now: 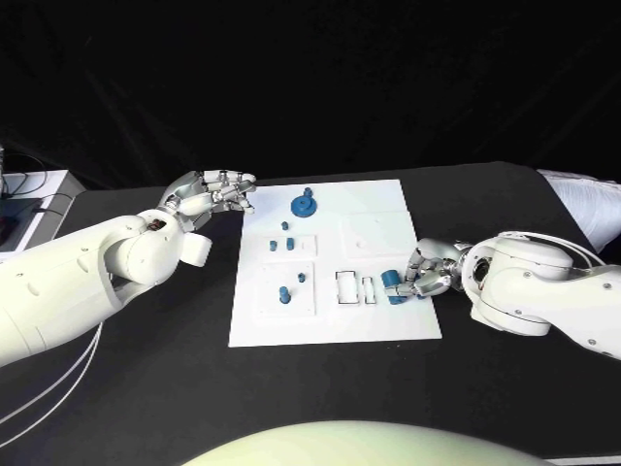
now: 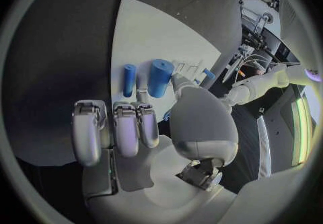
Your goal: Assemble the parts on the task board
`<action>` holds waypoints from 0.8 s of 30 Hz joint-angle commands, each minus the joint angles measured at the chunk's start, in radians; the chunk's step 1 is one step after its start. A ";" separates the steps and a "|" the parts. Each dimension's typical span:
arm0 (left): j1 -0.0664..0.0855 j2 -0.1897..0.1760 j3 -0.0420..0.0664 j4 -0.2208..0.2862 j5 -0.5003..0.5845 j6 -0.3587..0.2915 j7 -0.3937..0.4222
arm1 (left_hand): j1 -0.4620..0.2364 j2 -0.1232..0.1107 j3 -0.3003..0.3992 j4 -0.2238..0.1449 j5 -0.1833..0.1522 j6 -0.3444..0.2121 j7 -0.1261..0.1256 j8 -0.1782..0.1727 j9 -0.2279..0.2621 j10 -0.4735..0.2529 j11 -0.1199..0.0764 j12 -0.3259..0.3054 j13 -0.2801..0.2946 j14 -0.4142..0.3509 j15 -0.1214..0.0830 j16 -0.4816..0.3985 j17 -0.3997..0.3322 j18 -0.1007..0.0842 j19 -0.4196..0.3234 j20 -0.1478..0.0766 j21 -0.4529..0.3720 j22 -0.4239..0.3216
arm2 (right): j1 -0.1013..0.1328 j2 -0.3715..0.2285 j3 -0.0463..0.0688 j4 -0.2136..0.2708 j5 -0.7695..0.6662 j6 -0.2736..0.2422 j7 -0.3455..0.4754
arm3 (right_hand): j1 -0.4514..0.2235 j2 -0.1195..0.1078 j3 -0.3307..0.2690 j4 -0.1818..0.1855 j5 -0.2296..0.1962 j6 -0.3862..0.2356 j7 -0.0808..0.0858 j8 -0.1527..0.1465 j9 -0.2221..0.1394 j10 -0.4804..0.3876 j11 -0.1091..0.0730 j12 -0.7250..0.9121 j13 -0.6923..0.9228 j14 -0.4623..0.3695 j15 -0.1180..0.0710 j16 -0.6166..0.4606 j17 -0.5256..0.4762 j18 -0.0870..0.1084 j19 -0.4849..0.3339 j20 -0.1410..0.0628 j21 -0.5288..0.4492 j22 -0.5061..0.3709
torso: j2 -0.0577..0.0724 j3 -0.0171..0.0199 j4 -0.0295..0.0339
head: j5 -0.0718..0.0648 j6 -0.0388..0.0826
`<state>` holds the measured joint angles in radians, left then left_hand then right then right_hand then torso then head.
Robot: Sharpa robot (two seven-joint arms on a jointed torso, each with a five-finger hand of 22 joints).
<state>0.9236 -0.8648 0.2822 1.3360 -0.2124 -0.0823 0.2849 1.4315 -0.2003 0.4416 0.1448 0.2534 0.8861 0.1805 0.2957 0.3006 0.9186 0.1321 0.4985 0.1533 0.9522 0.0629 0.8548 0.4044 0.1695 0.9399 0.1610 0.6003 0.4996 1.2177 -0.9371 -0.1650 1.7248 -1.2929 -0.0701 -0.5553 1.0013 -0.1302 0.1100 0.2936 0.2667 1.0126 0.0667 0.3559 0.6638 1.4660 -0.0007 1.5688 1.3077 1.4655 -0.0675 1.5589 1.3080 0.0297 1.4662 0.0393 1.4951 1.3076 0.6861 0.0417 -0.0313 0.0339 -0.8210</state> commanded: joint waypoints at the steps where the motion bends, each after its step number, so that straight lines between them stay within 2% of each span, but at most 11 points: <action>1: 0.000 0.001 0.001 0.002 0.008 0.017 0.009 | 0.000 0.003 -0.006 0.001 0.000 -0.006 0.003 0.005 -0.001 -0.005 -0.003 -0.004 -0.001 0.004 0.004 -0.006 0.001 0.012 0.007 -0.001 -0.007 -0.001 | -0.008 0.014 0.000 -0.007 -0.080 0.030 -0.013 | -0.007 0.003 -0.010 -0.001 -0.008 0.009 -0.001 0.004 0.002 0.105 -0.007 0.002 0.263 0.101 -0.005 0.005 0.242 -0.016 0.091 -0.007 0.005 0.241 | 0.001 0.0006 -0.0004 | 0.001 -0.001; 7: 0.000 0.000 0.001 0.001 0.008 0.018 0.008 | 0.000 0.003 -0.006 0.001 0.000 -0.006 0.003 0.005 -0.001 -0.005 -0.003 -0.004 -0.001 0.004 0.004 -0.006 0.001 0.012 0.007 -0.001 -0.007 -0.001 | -0.022 0.035 0.000 -0.020 -0.087 0.030 -0.014 | 0.000 0.002 -0.019 -0.002 -0.015 0.008 -0.002 0.005 0.003 0.105 -0.008 0.002 0.263 0.101 -0.006 0.005 0.243 -0.016 0.091 -0.008 0.006 0.242 | 0.002 0.0002 0.0001 | 0.002 -0.005; 10: 0.000 -0.001 0.001 0.001 0.009 0.018 0.007 | 0.000 0.003 -0.006 0.001 0.000 -0.006 0.003 0.005 -0.001 -0.005 -0.003 -0.004 -0.001 0.004 0.004 -0.006 0.001 0.012 0.007 -0.001 -0.007 -0.001 | -0.026 0.041 0.000 -0.025 -0.086 0.027 -0.014 | 0.040 0.010 -0.024 -0.003 0.017 0.003 -0.001 0.004 0.004 0.105 -0.008 0.002 0.263 0.101 -0.006 0.006 0.244 -0.016 0.091 -0.009 0.007 0.242 | 0.001 -0.0006 0.0000 | 0.003 -0.007; 12: 0.000 -0.002 0.001 0.000 0.009 0.018 0.006 | 0.000 0.003 -0.006 0.001 0.000 -0.006 0.003 0.005 -0.001 -0.005 -0.003 -0.004 -0.001 0.004 0.004 -0.006 0.001 0.012 0.007 -0.001 -0.007 -0.001 | -0.028 0.043 -0.001 -0.025 -0.085 0.021 -0.013 | 0.087 0.018 -0.013 -0.007 0.093 -0.001 -0.001 0.002 0.004 0.105 -0.008 0.002 0.263 0.101 -0.007 0.006 0.244 -0.016 0.091 -0.010 0.007 0.243 | 0.001 -0.0009 0.0003 | 0.003 -0.008; 13: 0.000 -0.002 0.001 0.000 0.009 0.017 0.006 | 0.000 0.003 -0.006 0.001 0.000 -0.006 0.003 0.005 -0.001 -0.005 -0.003 -0.004 -0.001 0.004 0.004 -0.006 0.001 0.012 0.007 -0.001 -0.007 -0.001 | -0.029 0.044 -0.001 -0.025 -0.080 0.014 -0.013 | 0.117 0.027 0.006 -0.010 0.115 -0.003 -0.002 -0.001 0.002 0.105 -0.009 0.002 0.263 0.101 -0.007 0.006 0.244 -0.016 0.091 -0.010 0.007 0.243 | 0.001 -0.0011 0.0001 | 0.003 -0.009; 15: 0.000 -0.003 0.001 0.000 0.009 0.017 0.006 | 0.000 0.003 -0.006 0.001 0.000 -0.006 0.003 0.005 -0.001 -0.005 -0.003 -0.004 -0.001 0.004 0.004 -0.006 0.001 0.012 0.007 -0.001 -0.007 -0.001 | -0.030 0.044 -0.001 -0.024 -0.068 0.002 -0.011 | 0.173 0.044 0.057 -0.016 0.103 -0.006 -0.004 -0.007 -0.003 0.105 -0.011 0.002 0.263 0.101 -0.008 0.006 0.244 -0.017 0.091 -0.010 0.009 0.244 | 0.000 -0.0011 -0.0001 | 0.003 -0.009; 17: 0.000 -0.003 0.001 -0.001 0.009 0.018 0.005 | 0.000 0.003 -0.006 0.001 0.000 -0.006 0.003 0.005 -0.001 -0.005 -0.003 -0.004 -0.001 0.004 0.004 -0.006 0.001 0.012 0.007 -0.001 -0.007 -0.001 | -0.030 0.044 0.000 -0.020 -0.047 -0.021 -0.009 | 0.219 0.046 0.121 -0.024 0.145 -0.004 -0.006 -0.012 -0.009 0.105 -0.013 0.002 0.263 0.101 -0.011 0.006 0.245 -0.017 0.092 -0.013 0.011 0.245 | 0.000 -0.0013 0.0000 | 0.003 -0.010; 18: 0.000 -0.003 0.001 -0.001 0.009 0.018 0.005 | 0.000 0.003 -0.006 0.001 0.000 -0.006 0.003 0.005 -0.001 -0.005 -0.003 -0.004 -0.001 0.004 0.004 -0.006 0.001 0.012 0.007 -0.001 -0.007 -0.001 | -0.030 0.043 0.000 -0.018 -0.038 -0.031 -0.008 | 0.226 0.041 0.151 -0.021 0.146 -0.002 -0.004 -0.013 -0.010 0.105 -0.012 0.002 0.263 0.102 -0.010 0.006 0.245 -0.017 0.092 -0.014 0.012 0.245 | 0.000 -0.0013 0.0000 | 0.003 -0.010; 19: 0.000 -0.004 0.001 -0.001 0.009 0.018 0.004 | 0.000 0.003 -0.006 0.001 0.000 -0.006 0.003 0.005 -0.001 -0.005 -0.003 -0.004 -0.001 0.004 0.004 -0.006 0.001 0.012 0.007 -0.001 -0.007 -0.001 | -0.031 0.041 0.000 -0.015 -0.026 -0.046 -0.007 | 0.232 0.029 0.209 -0.017 0.138 0.002 -0.004 -0.014 -0.012 0.105 -0.012 0.002 0.263 0.102 -0.010 0.006 0.246 -0.018 0.093 -0.016 0.014 0.246 | 0.000 -0.0013 0.0003 | 0.003 -0.010; 21: 0.000 -0.004 0.001 -0.002 0.009 0.018 0.004 | 0.001 0.004 -0.007 0.002 0.000 -0.007 0.003 0.006 -0.001 -0.005 -0.003 -0.003 -0.002 0.004 0.004 -0.006 0.002 0.013 0.009 -0.001 -0.009 -0.003 | -0.031 0.036 0.000 -0.007 0.000 -0.073 -0.005 | 0.224 0.009 0.285 -0.017 0.153 0.007 -0.006 -0.010 -0.010 0.105 -0.013 0.002 0.263 0.102 -0.011 0.007 0.249 -0.018 0.093 -0.015 0.018 0.248 | 0.000 -0.0009 0.0005 | 0.005 -0.011; 24: 0.000 -0.005 0.001 -0.003 0.009 0.018 0.003 | 0.001 0.004 -0.007 0.002 0.000 -0.007 0.003 0.006 -0.001 -0.005 -0.003 -0.003 -0.002 0.004 0.004 -0.006 0.002 0.013 0.009 -0.001 -0.009 -0.003 | -0.030 0.026 0.001 0.008 0.040 -0.105 -0.002 | 0.203 -0.005 0.335 -0.018 0.152 0.011 -0.006 -0.006 -0.006 0.105 -0.014 0.002 0.263 0.103 -0.011 0.007 0.250 -0.019 0.094 -0.014 0.019 0.248 | -0.001 -0.0012 0.0002 | 0.006 -0.011</action>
<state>0.9235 -0.8699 0.2822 1.3323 -0.2107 -0.0804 0.2832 1.4315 -0.2003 0.4388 0.1477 0.2534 0.8861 0.1805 0.2957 0.3007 0.9187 0.1321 0.4985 0.1522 0.9522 0.0629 0.8548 0.4053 0.1694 0.9398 0.1610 0.5935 0.4975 1.1929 -0.9106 -0.1606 1.7274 -1.3155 -0.1234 -0.5580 1.1706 -0.1672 0.2903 0.4113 0.4183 1.0185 0.0665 0.3409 0.6463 1.4661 -0.0079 1.5687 1.3074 1.4664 -0.0726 1.5627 1.3078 0.0296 1.4662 0.0321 1.5106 1.3073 0.6859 0.0407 -0.0313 0.0385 -0.8315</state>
